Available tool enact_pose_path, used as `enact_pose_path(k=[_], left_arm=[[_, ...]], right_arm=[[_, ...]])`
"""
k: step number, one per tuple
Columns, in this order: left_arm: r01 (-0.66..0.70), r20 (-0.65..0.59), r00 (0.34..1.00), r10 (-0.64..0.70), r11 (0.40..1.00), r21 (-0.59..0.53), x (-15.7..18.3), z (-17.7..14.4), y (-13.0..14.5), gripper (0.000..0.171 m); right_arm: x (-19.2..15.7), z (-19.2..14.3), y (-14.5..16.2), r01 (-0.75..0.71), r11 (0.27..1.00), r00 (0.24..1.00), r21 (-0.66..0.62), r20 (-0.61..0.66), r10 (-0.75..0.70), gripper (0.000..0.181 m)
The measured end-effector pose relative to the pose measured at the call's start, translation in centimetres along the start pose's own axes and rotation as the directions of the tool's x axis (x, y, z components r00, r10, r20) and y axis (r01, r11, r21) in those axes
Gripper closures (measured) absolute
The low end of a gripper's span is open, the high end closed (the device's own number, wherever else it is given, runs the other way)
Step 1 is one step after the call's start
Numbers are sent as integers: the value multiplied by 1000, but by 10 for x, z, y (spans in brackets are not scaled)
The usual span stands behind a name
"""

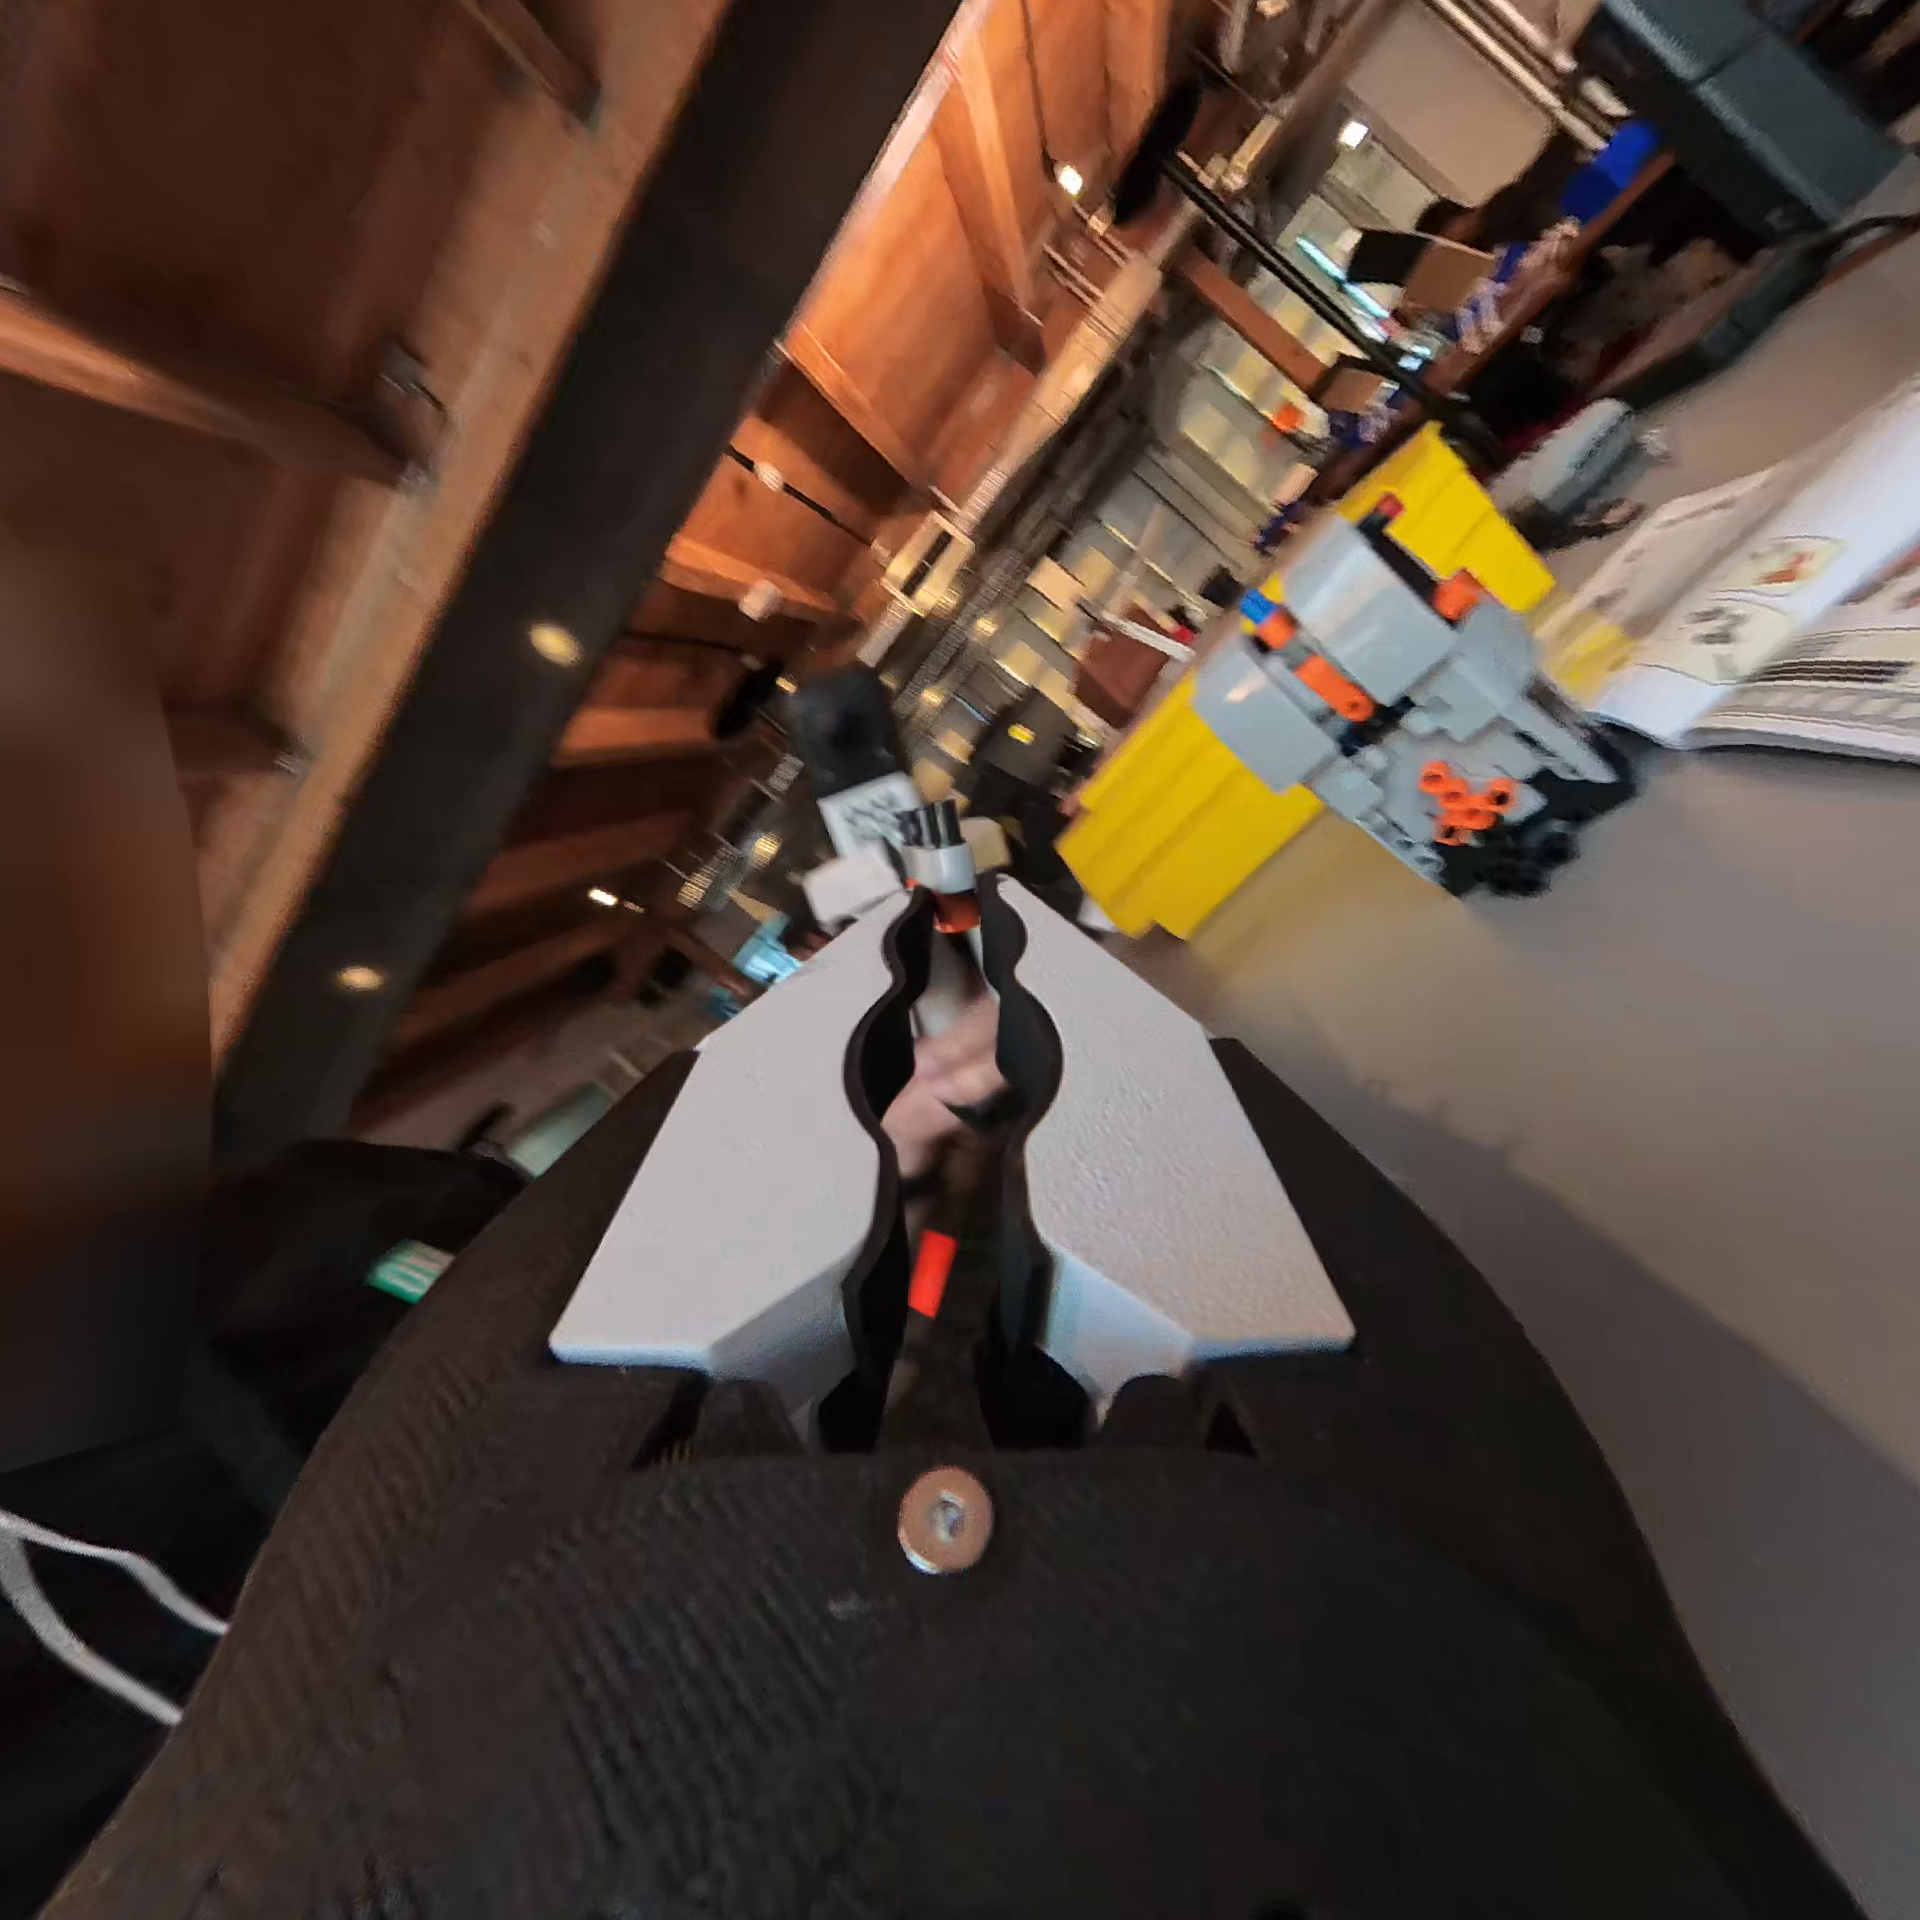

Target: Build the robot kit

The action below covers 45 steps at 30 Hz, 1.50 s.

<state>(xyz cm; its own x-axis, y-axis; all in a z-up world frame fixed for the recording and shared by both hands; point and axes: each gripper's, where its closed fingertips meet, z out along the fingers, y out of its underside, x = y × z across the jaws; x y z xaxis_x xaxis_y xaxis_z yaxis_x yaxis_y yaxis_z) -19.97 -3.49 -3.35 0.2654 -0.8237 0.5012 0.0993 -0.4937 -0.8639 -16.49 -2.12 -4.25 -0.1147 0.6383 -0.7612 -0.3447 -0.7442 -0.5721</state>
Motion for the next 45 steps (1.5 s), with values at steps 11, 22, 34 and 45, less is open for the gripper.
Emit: enact_pose_path(k=[11, 22, 34, 45], left_arm=[[-316, -89, 941, 328, 749, -582, -1, -1, 31, 165], [-410, -237, 894, 381, 477, -777, -13, 18, 45, 165], [-410, -163, 910, 382, 763, -499, -16, 35, 14, 156], [-298, -226, 935, 274, 951, -82, 1, 20, 1, 162]], right_arm=[[0, 2, 36, 611, 616, 701, -497, -22, -713, 129], [29, 11, 59, 509, 613, 788, -604, 41, -614, 155], [21, -1, 13, 532, 739, 767, -413, -136, -628, 175], [10, 33, 23, 561, 660, 633, -499, -256, -731, 172]])
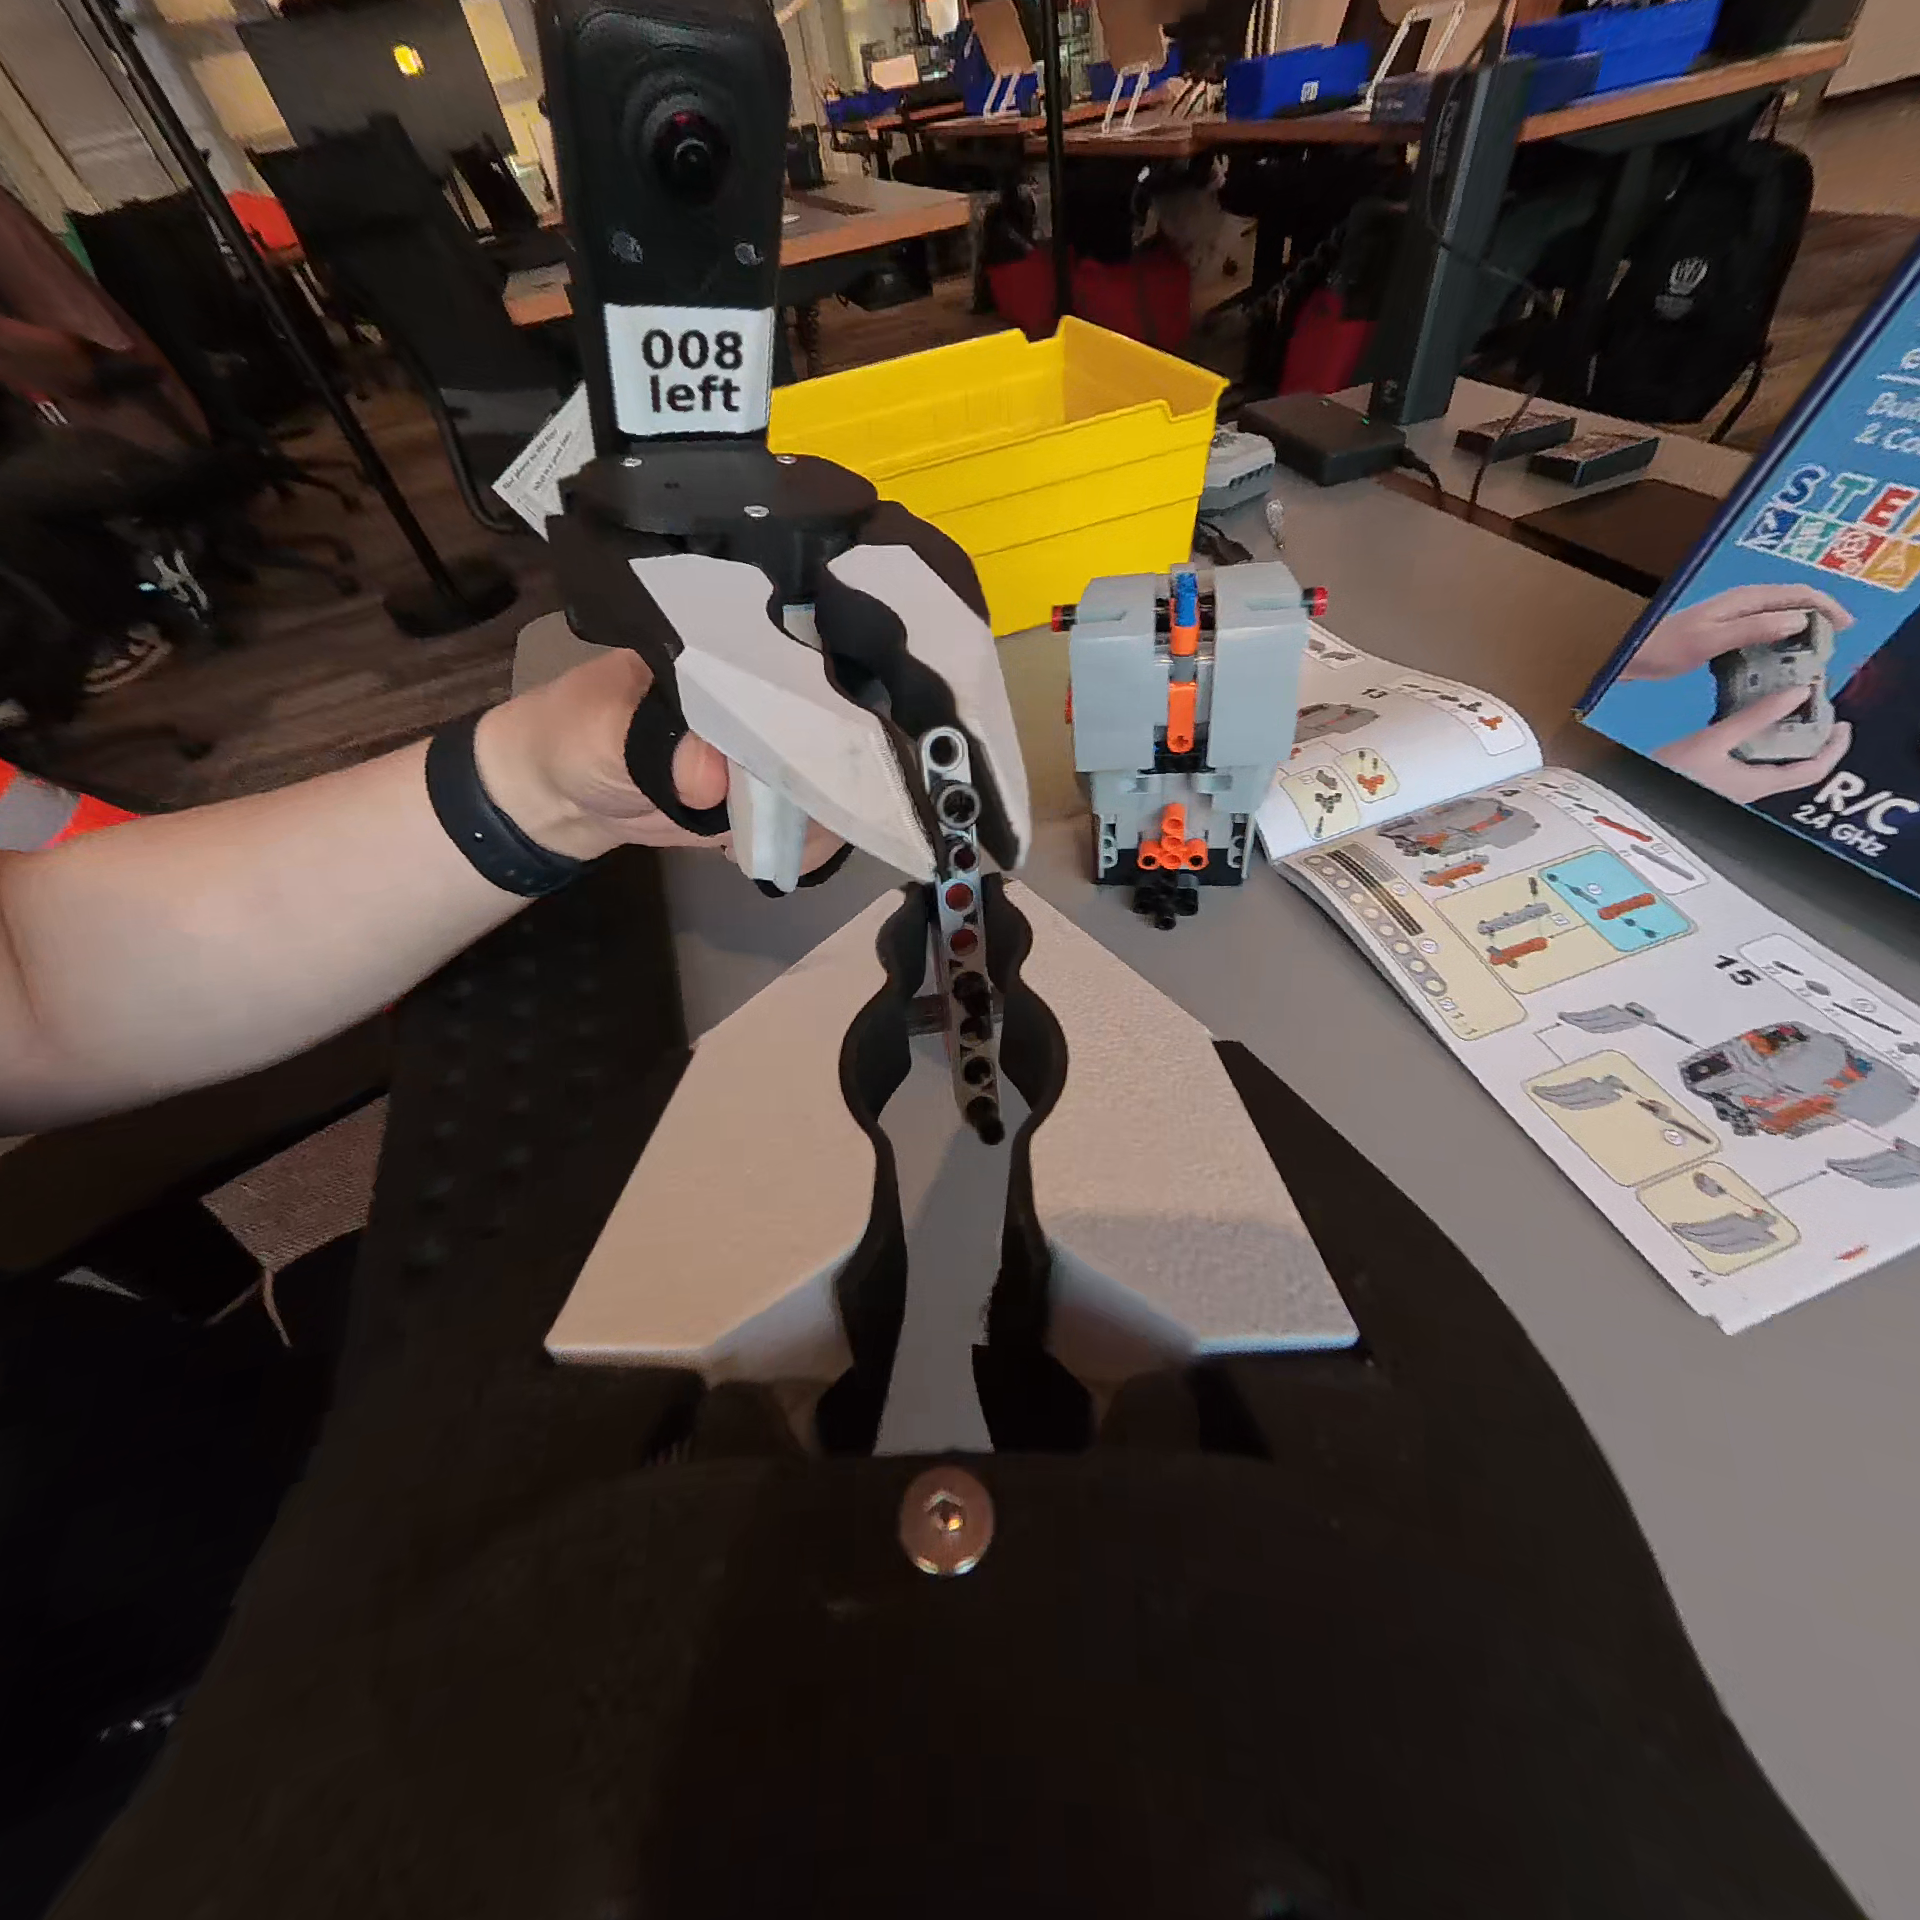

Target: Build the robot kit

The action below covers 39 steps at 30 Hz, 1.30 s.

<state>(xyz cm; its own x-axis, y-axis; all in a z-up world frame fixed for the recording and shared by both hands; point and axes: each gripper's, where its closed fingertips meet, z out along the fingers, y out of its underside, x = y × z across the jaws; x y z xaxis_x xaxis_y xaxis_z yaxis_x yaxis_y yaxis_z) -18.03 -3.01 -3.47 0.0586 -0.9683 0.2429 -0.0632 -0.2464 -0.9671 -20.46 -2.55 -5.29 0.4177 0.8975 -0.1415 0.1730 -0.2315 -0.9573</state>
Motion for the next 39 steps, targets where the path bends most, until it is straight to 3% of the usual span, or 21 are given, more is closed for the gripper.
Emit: enact_pose_path(k=[4, 6, 7, 8, 10, 12, 13, 15, 19, 25, 27, 29, 30, 31, 32, 34, 35, 39], left_arm=[[8, 103, 995, -4, 999, -34, -3, -20, 4, 166], [7, 176, 984, -1, 999, -32, -6, -34, 3, 166], [21, 210, 978, -15, 999, -29, -8, -40, 2, 166], [40, 242, 970, -31, 999, -32, -10, -45, 1, 166], [83, 305, 950, -62, 995, -57, -13, -51, 1, 166], [113, 356, 931, -77, 990, -83, -12, -51, -2, 166], [125, 367, 927, -80, 987, -98, -10, -48, -3, 166], [135, 379, 922, -75, 982, -134, -5, -42, -5, 166], [121, 383, 923, -35, 972, -202, 1, -34, -4, 166], [148, 379, 925, -30, 947, -285, 0, -32, 9, 166], [152, 366, 930, -22, 931, -331, 0, -30, 17, 166], [143, 355, 935, -1, 916, -373, 0, -29, 25, 166], [129, 337, 941, 11, 912, -390, 2, -28, 28, 166], [109, 310, 951, 23, 909, -403, 5, -26, 31, 166], [87, 281, 959, 37, 905, -416, 8, -24, 35, 166], [47, 253, 965, 77, 892, -450, 10, -23, 44, 166], [26, 234, 968, 96, 884, -467, 12, -22, 49, 166], [-75, 122, 982, 146, 886, -458, 28, -11, 60, 165]], right_arm=[[-8, -2, -2, 77, 995, 996, -59, -41, -80, 160], [-3, -11, -10, 143, 989, 982, -46, -116, -148, 151], [12, -18, -12, 158, 985, 963, -62, -213, -168, 152], [36, -29, -15, 176, 980, 911, -97, -360, -199, 153], [90, -63, -23, 225, 953, 685, -201, -663, -302, 156], [126, -86, -23, 234, 914, 472, -332, -783, -405, 154], [134, -88, -19, 209, 912, 449, -353, -794, -410, 154], [138, -83, -9, 163, 922, 482, -351, -787, -385, 154], [133, -81, -9, 190, 907, 468, -375, -778, -420, 154], [132, -74, 0, 172, 903, 509, -394, -749, -424, 151], [129, -68, 4, 178, 903, 546, -391, -724, -422, 150], [114, -48, 11, 189, 922, 690, -339, -623, -370, 150], [93, -33, 16, 185, 942, 815, -279, -493, -306, 152], [60, -19, 19, 169, 964, 934, -203, -279, -223, 158], [26, -14, 17, 121, 985, 990, -119, -56, -129, 158], [-22, -19, 7, 32, 999, 964, -11, 263, -28, 158], [-30, -22, 6, 34, 999, 951, 8, 307, -35, 158], [-29, -16, 26, 180, 982, 945, -57, 288, -156, 157]])
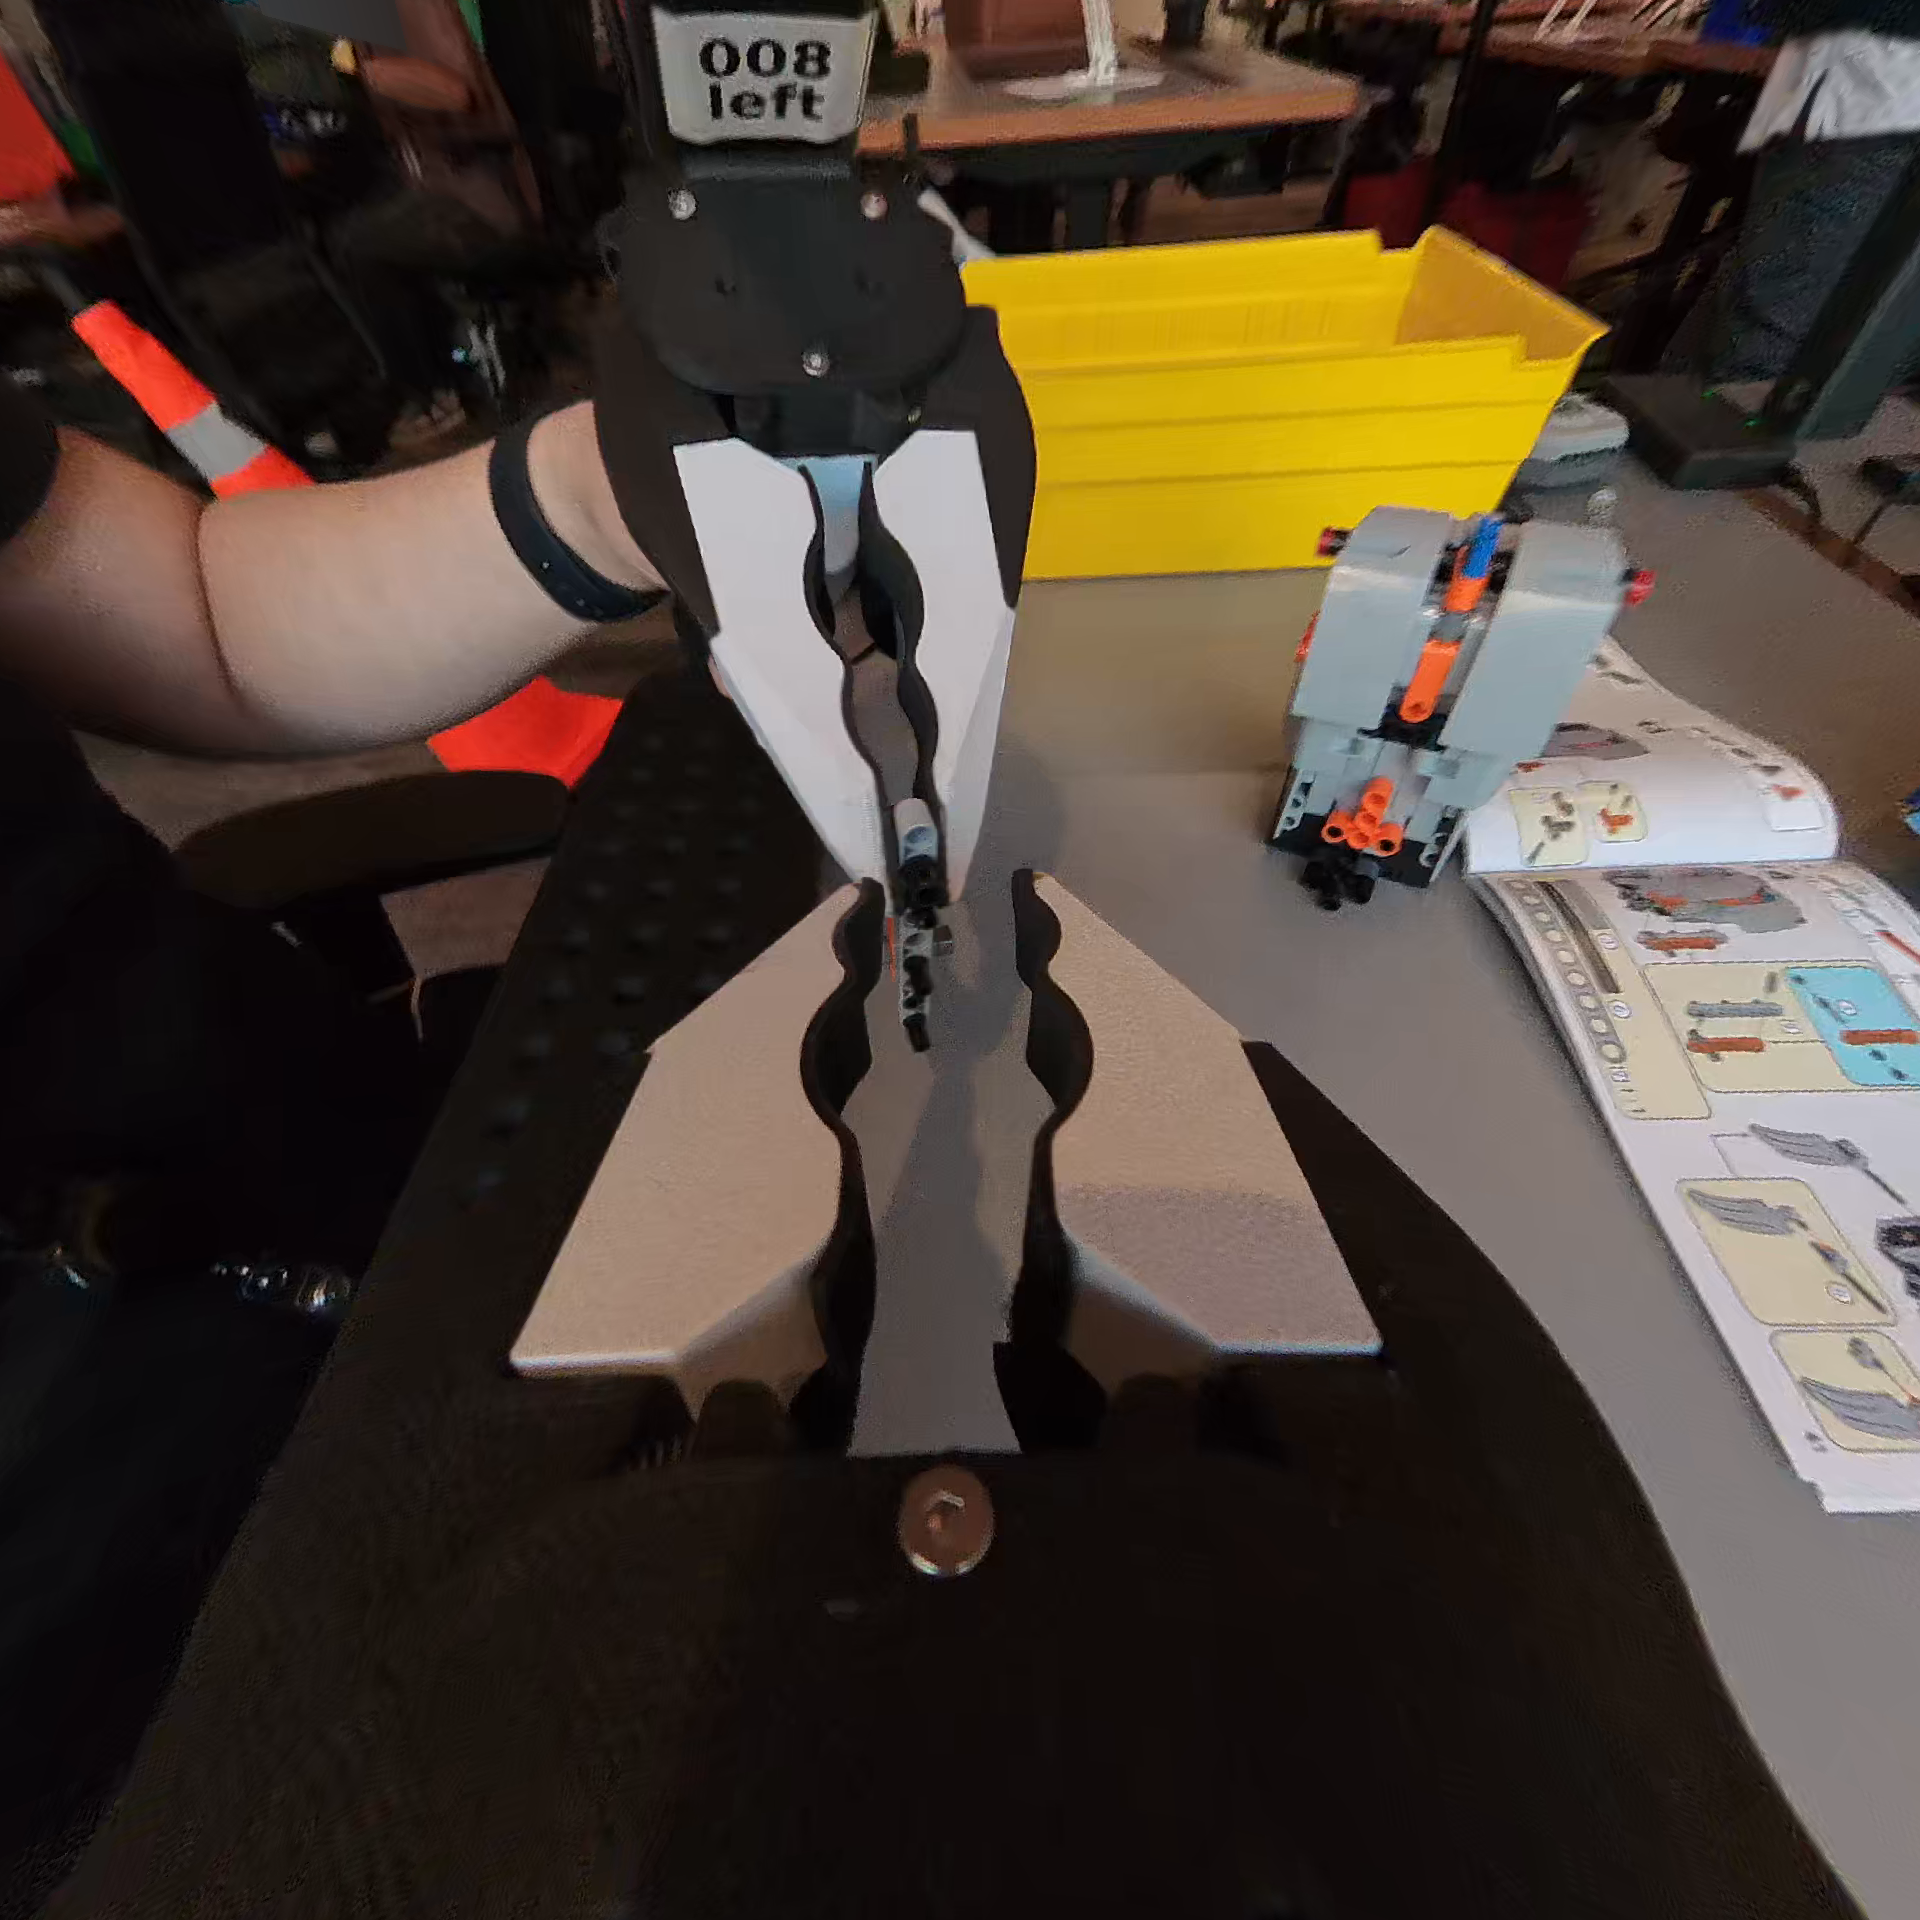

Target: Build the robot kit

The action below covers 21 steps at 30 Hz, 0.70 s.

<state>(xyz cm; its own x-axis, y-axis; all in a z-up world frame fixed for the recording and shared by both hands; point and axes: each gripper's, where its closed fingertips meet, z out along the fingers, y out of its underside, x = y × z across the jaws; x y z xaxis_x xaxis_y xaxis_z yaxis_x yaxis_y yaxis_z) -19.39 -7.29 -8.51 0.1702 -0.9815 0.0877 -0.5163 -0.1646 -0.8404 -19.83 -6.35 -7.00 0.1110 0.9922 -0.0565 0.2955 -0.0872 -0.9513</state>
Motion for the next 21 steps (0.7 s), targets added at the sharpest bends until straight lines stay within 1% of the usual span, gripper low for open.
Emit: enact_pose_path(k=[2, 4, 6, 9, 11, 13, 16, 18, 21], left_arm=[[-20, -22, 1000, 21, 1000, 19, 6, 6, 3, 165], [-28, -17, 999, 28, 1000, -5, 6, 12, 11, 165], [-41, -22, 999, 40, 999, -8, 7, 16, 17, 165], [-38, -46, 998, 39, 999, 21, 9, 19, 21, 165], [-47, -29, 998, 48, 998, 31, 7, 18, 26, 164], [-64, 3, 998, 64, 998, 16, 4, 14, 34, 161], [-91, 45, 995, 90, 996, 24, 4, 8, 38, 156], [-118, 66, 991, 116, 993, 29, 5, 6, 39, 159], [-156, 101, 983, 155, 988, -1, 1, 8, 44, 167]], right_arm=[[-8, 6, 7, -3, 1000, 998, -30, 55, 5, 164], [-12, 9, 16, -16, 997, 995, -71, 96, 23, 176], [-13, 11, 23, -20, 995, 994, -101, 105, 31, 176], [-16, 11, 29, -8, 991, 993, -132, 114, 23, 177], [-15, 14, 32, 5, 991, 995, -136, 100, 8, 178], [-15, 16, 35, 14, 988, 995, -151, 95, 0, 178], [-18, 18, 37, 15, 988, 994, -156, 106, 1, 181], [-17, 20, 40, 12, 986, 995, -167, 104, 6, 181], [-14, 21, 45, 35, 982, 996, -187, 92, -19, 181]])
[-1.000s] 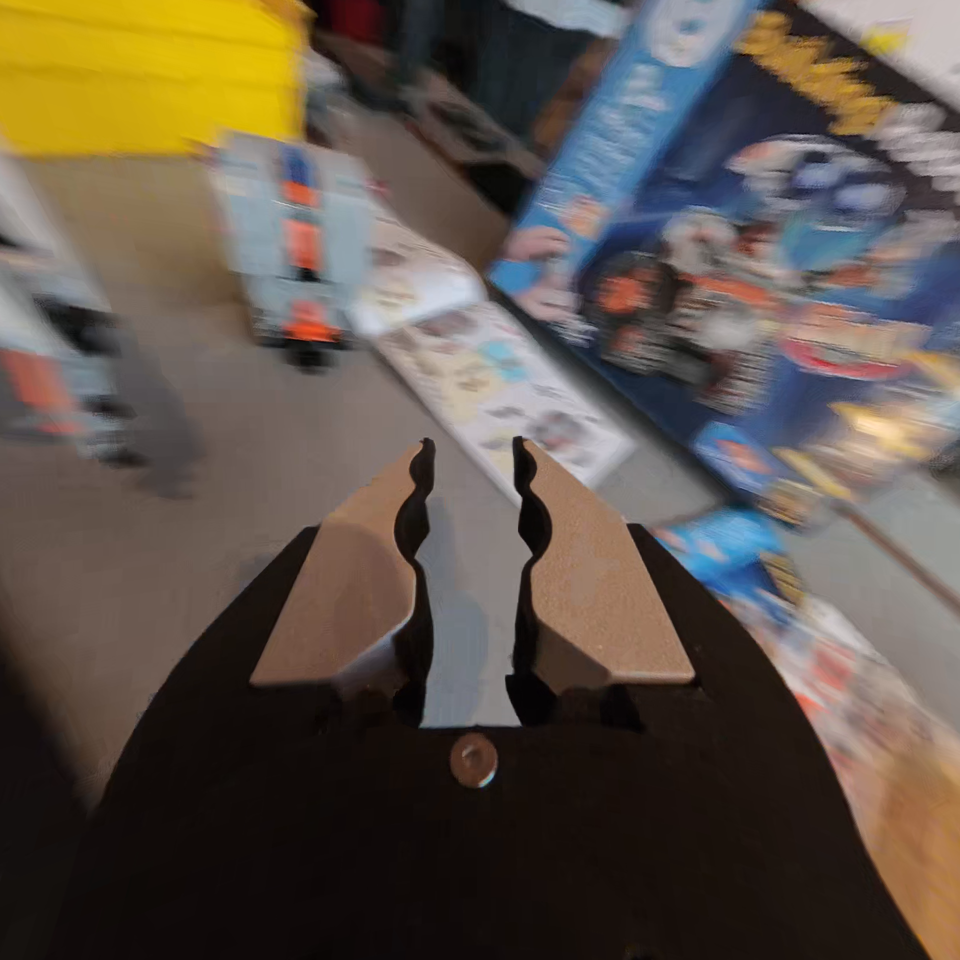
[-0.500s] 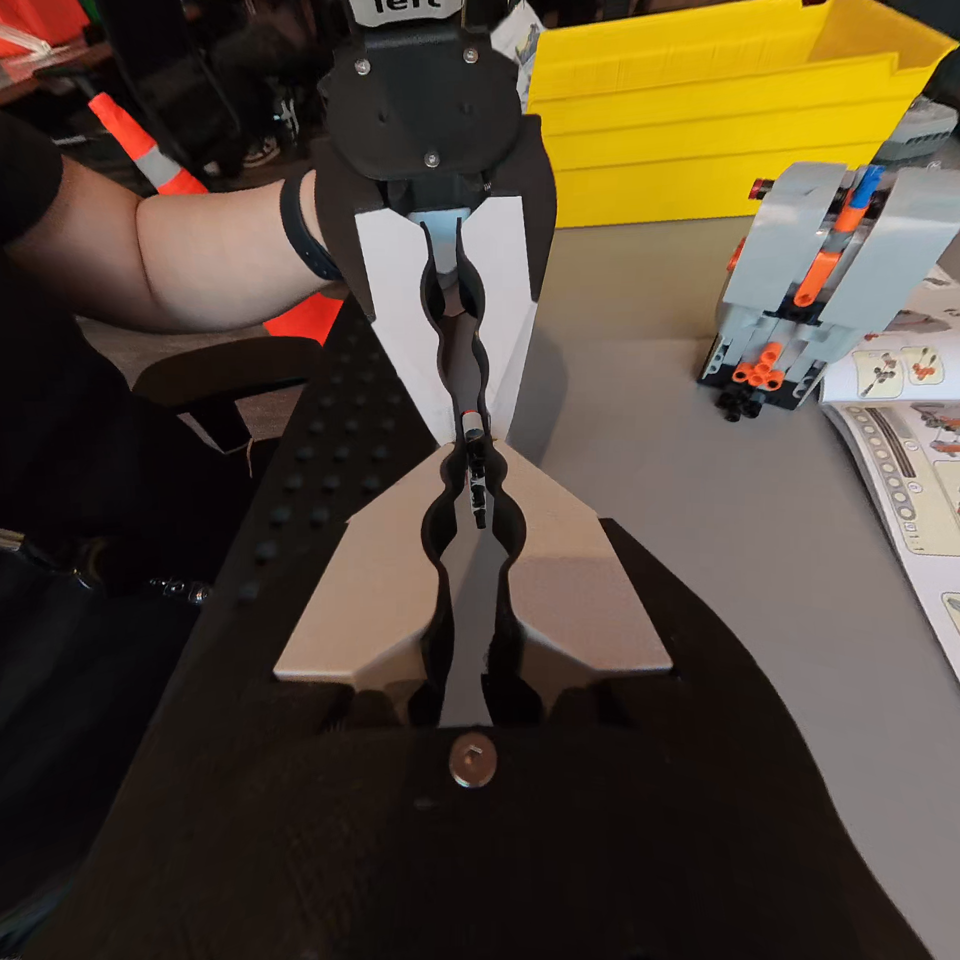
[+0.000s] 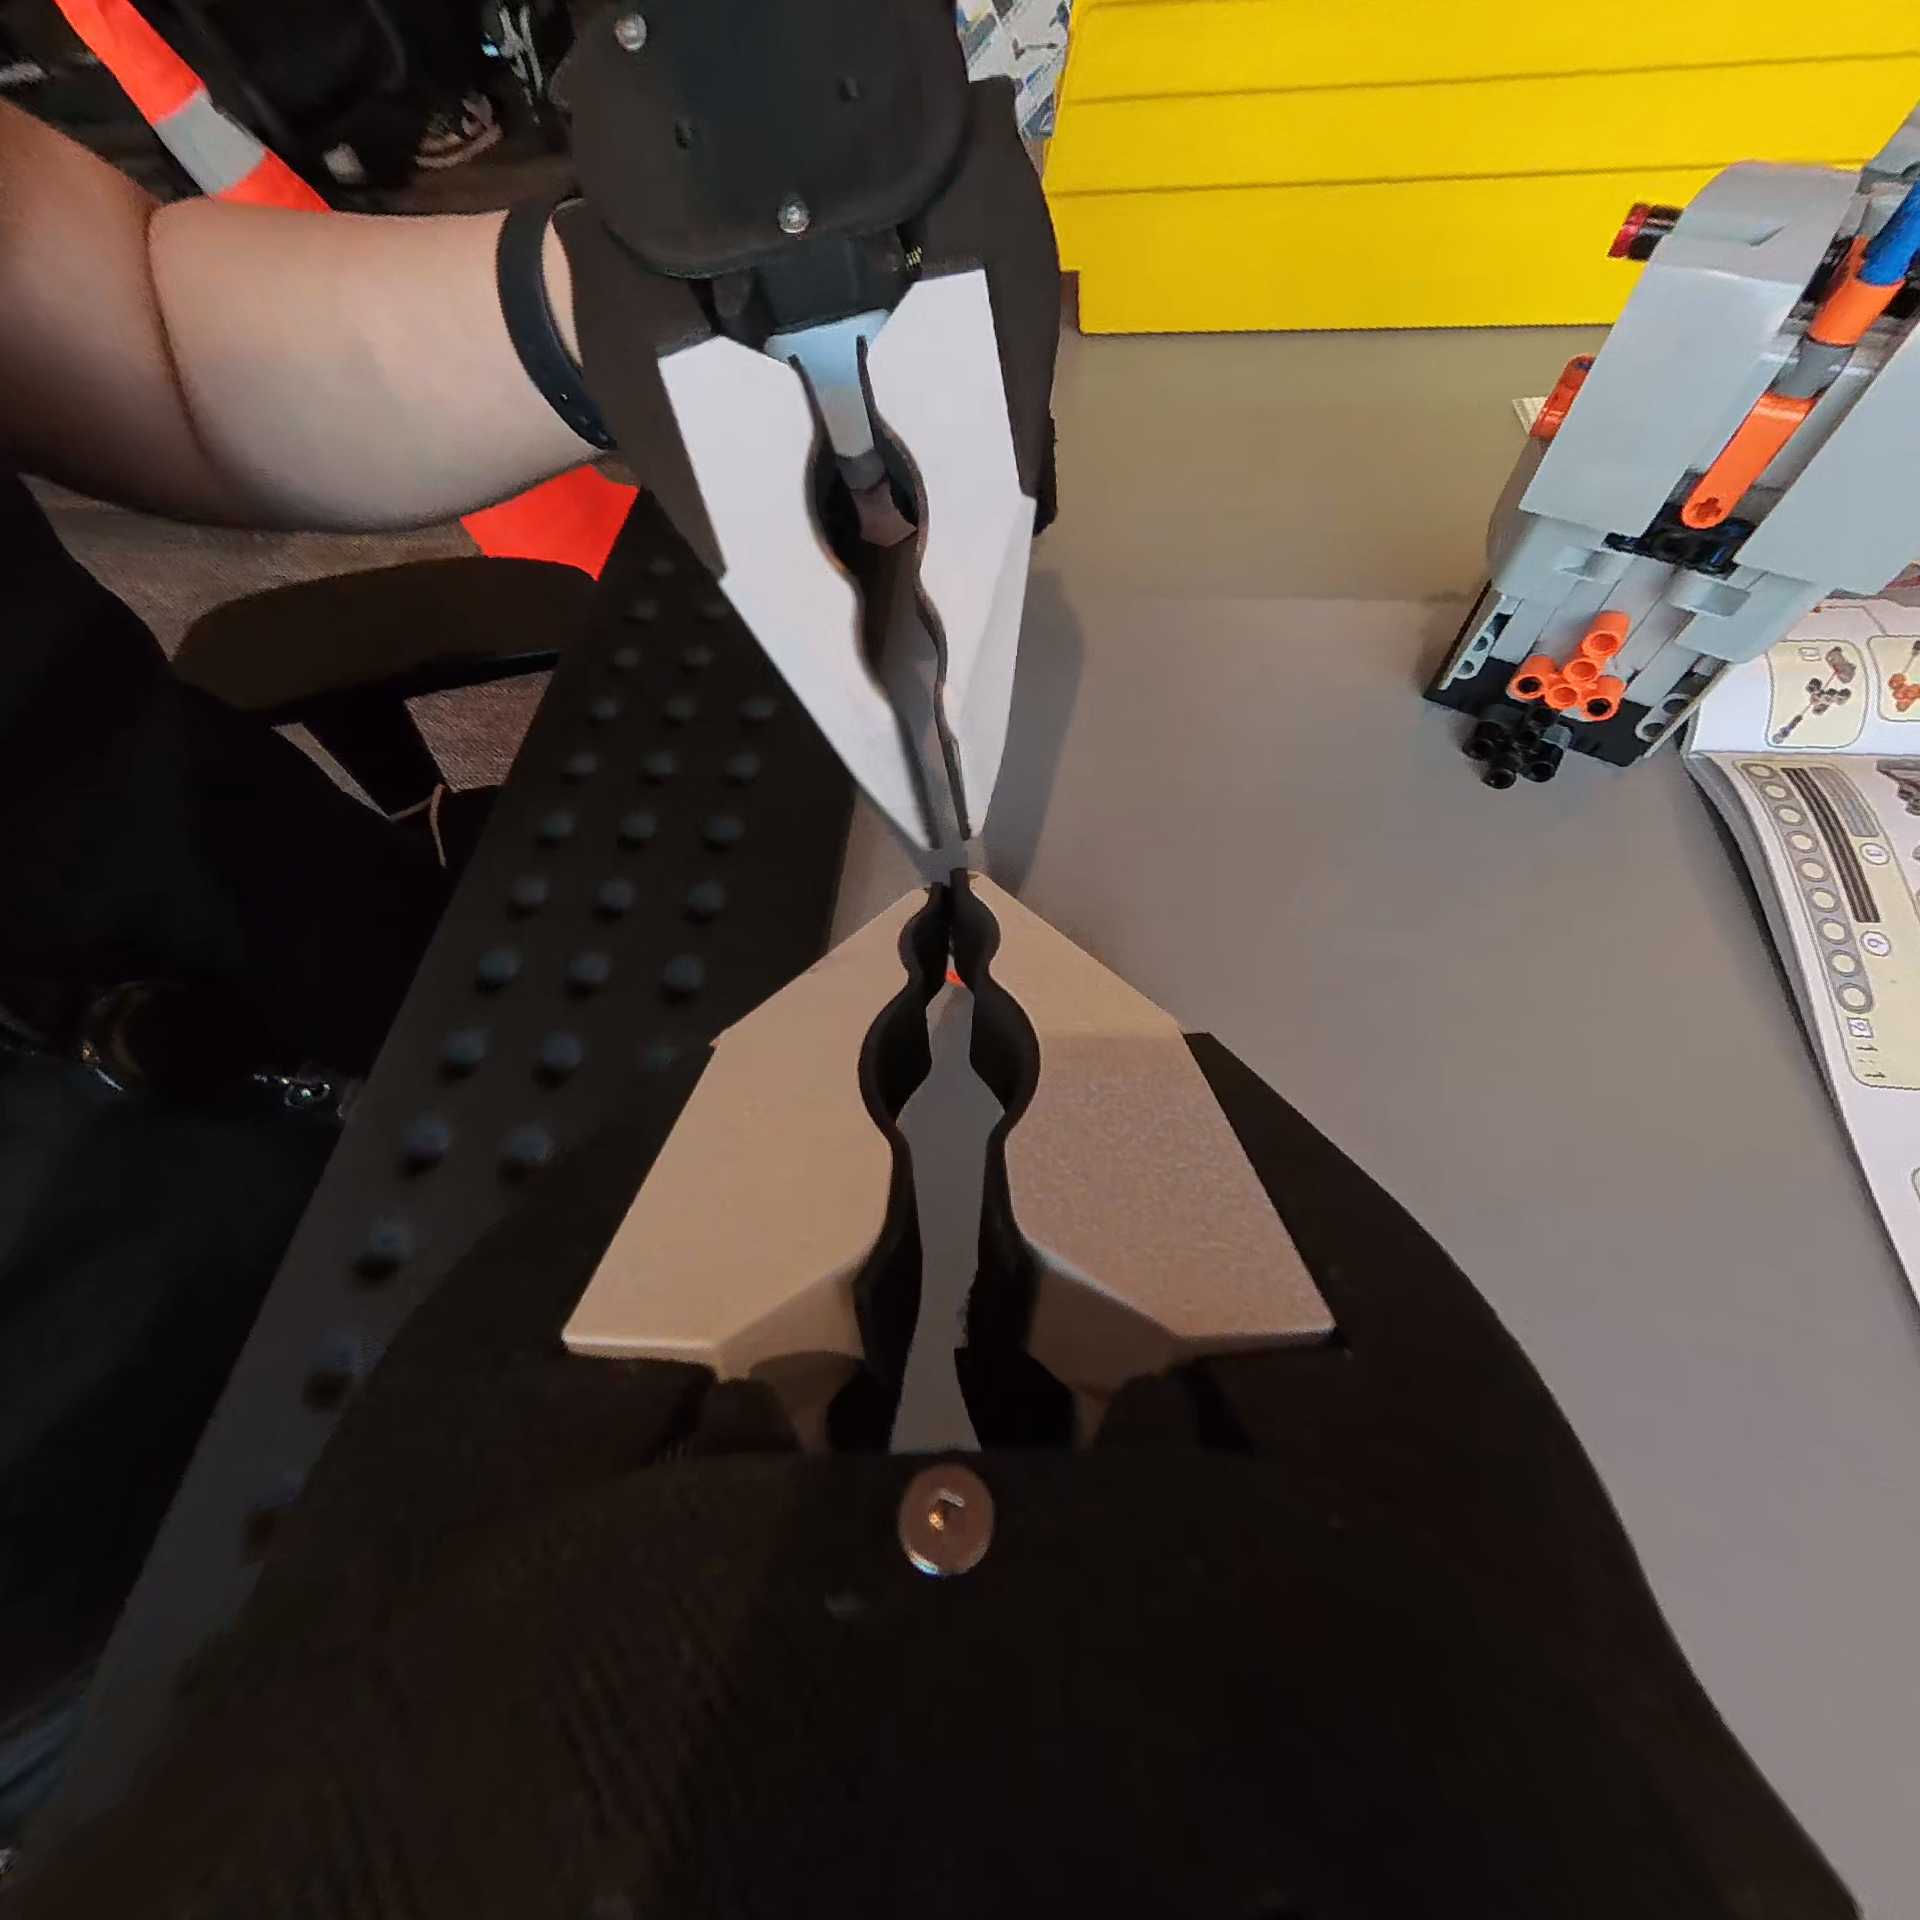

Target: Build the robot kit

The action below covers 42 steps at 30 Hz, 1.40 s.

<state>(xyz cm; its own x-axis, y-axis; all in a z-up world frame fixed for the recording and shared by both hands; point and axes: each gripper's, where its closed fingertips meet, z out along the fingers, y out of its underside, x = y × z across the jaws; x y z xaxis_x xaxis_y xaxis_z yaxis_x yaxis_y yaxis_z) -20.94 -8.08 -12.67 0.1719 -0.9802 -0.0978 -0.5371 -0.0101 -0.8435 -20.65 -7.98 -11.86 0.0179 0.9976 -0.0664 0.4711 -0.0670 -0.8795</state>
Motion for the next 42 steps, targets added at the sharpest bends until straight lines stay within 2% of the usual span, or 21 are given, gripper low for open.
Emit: enact_pose_path(k=[3, 4, 5, 7, 11, 13, 14, 16, 18, 20, 22, 25, 28, 33, 36, 38, 40, 42], left_arm=[[11, -12, 1000, -12, 999, -49, -2, 7, 9, 171], [24, -19, 1000, -25, 997, -79, -2, 8, 14, 171], [33, -16, 999, -35, 994, -104, -4, 8, 18, 171], [54, 19, 998, -52, 992, -116, -11, 6, 24, 170], [123, 62, 991, -119, 991, -54, -20, -6, 23, 171], [156, 79, 985, -155, 988, -8, -24, -13, 19, 165], [174, 75, 982, -176, 984, 25, -24, -16, 15, 163], [229, 40, 972, -233, 969, 98, -24, -25, 6, 158], [287, -33, 958, -286, 944, 162, -20, -33, -2, 156], [326, -60, 945, -321, 923, 205, -21, -38, -8, 154], [343, -77, 939, -334, 910, 233, -23, -36, -13, 154], [357, -138, 933, -331, 895, 267, -18, -27, -27, 156], [359, -160, 932, -325, 883, 301, -20, -21, -38, 159], [349, -199, 934, -297, 880, 321, -16, -14, -49, 159], [323, -193, 943, -272, 890, 321, -15, -14, -50, 166], [307, -200, 945, -258, 909, 281, -11, -13, -47, 166], [271, -185, 954, -237, 944, 188, -7, -8, -37, 166], [213, -169, 966, -195, 972, 95, -2, -4, -28, 165]], right_arm=[[1, -3, 3, 63, 998, 998, -16, 0, -63, 178], [2, -4, 5, 78, 996, 997, -30, 4, -78, 168], [5, -4, 9, 102, 993, 995, -63, 6, -102, 158], [4, -1, 21, 199, 967, 980, -161, 49, -193, 154], [3, 19, 40, 427, 832, 904, -355, 146, -402, 153], [12, 30, 44, 483, 770, 873, -417, 159, -461, 155], [10, 33, 44, 480, 775, 876, -411, 180, -448, 167], [14, 30, 40, 426, 803, 905, -418, 180, -386, 174], [17, 27, 17, 258, 929, 965, -265, 117, -234, 174], [15, 17, -6, 41, 997, 990, -66, 134, -32, 175], [16, 5, -20, -107, 993, 981, 53, 165, 97, 175], [15, -11, -33, -227, 957, 960, 181, 209, 188, 175], [14, -21, -37, -275, 926, 949, 261, 228, 218, 175], [12, -22, -34, -284, 921, 947, 265, 228, 226, 174], [11, -22, -35, -262, 923, 953, 283, 225, 202, 175], [7, -21, -33, -241, 932, 957, 270, 229, 181, 174], [5, -22, -32, -207, 943, 966, 261, 206, 155, 156], [1, -24, -28, -151, 963, 976, 224, 186, 110, 153]])
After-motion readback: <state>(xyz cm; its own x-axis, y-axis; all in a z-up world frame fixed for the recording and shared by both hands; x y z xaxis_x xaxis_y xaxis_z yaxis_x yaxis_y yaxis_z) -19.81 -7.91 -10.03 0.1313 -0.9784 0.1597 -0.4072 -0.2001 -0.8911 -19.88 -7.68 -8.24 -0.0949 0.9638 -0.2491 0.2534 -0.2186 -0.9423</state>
